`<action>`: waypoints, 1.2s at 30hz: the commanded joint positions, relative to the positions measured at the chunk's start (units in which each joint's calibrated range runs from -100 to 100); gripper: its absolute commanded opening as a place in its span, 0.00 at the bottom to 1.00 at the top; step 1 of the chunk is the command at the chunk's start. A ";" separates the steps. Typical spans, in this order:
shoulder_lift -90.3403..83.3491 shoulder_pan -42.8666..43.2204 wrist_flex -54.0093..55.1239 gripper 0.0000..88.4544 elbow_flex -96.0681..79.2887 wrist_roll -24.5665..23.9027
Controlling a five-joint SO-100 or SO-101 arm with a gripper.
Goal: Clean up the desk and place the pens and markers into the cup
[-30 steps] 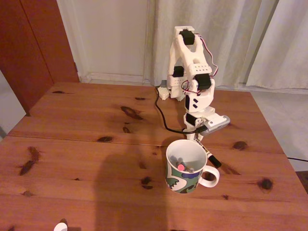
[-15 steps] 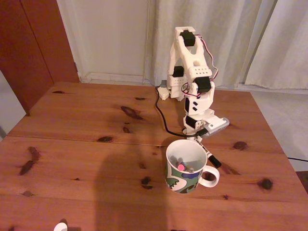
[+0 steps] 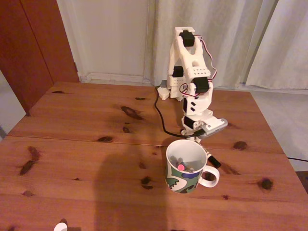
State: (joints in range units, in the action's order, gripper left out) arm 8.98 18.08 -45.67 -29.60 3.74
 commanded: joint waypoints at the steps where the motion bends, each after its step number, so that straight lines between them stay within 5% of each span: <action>1: -5.63 -1.31 3.21 0.01 3.54 0.40; 14: -11.76 -5.41 4.93 0.01 4.35 3.07; 36: -13.58 -10.80 26.87 0.01 4.35 3.18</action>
State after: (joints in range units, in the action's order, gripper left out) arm -0.08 8.25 -22.77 -29.09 6.67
